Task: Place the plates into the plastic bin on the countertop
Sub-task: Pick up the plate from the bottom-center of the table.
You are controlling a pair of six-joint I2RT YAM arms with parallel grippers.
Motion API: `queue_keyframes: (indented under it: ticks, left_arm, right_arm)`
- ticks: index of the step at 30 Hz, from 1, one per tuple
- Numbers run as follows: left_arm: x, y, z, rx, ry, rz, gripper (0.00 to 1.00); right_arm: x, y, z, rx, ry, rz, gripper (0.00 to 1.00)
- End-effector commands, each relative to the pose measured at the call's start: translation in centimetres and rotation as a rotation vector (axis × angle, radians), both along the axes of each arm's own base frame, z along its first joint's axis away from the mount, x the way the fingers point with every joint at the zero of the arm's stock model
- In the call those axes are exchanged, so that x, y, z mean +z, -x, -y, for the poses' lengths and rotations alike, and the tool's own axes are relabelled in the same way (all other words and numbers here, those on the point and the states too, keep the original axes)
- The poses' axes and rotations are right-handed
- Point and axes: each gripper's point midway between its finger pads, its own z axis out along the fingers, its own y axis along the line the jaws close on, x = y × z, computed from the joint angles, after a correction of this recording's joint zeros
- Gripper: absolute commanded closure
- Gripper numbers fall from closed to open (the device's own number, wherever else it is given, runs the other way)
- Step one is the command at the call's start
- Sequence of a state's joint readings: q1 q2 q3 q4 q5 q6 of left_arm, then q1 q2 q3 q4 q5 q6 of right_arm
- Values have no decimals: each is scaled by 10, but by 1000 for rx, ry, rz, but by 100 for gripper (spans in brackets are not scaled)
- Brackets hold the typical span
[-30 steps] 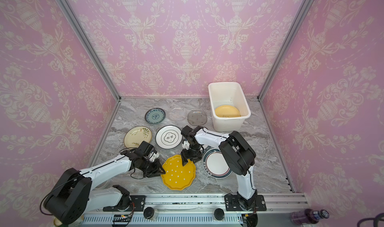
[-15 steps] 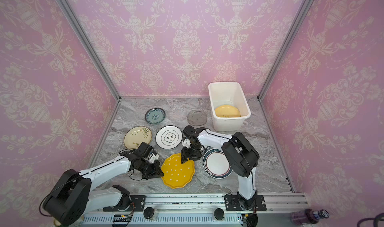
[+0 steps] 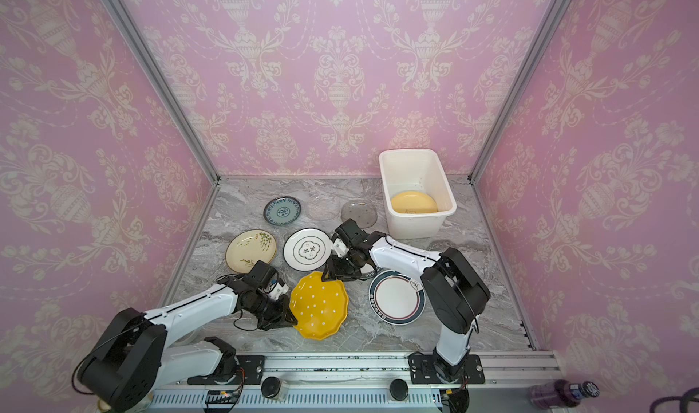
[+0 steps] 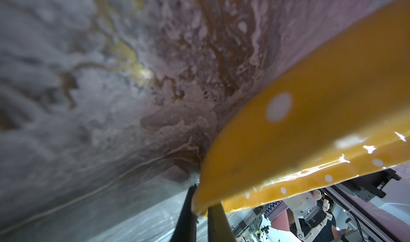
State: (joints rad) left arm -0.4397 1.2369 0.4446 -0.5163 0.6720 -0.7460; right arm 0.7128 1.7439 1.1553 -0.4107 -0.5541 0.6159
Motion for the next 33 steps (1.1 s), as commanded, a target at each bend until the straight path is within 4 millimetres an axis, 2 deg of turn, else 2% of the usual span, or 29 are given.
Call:
queue_keyframes:
  ticks: [1,10,25,29,33]
  left_arm:
    - [7,-29,11,34,53,106,100]
    - [8,-29,10,37,52,107,100]
    - [8,-28,10,34,48,103,100]
    - [8,-28,10,35,47,102,100]
    - [8,-29,10,35,47,103,100]
  right_arm:
    - [35,56,-34,155,-220,-157,53]
    - [12,81,-17,223,-108,-171,54]
    - [8,92,-23,249,-124,-165,54]
    - [12,90,-21,239,-114,-145,59]
    - [15,87,-18,226,-101,-118,68]
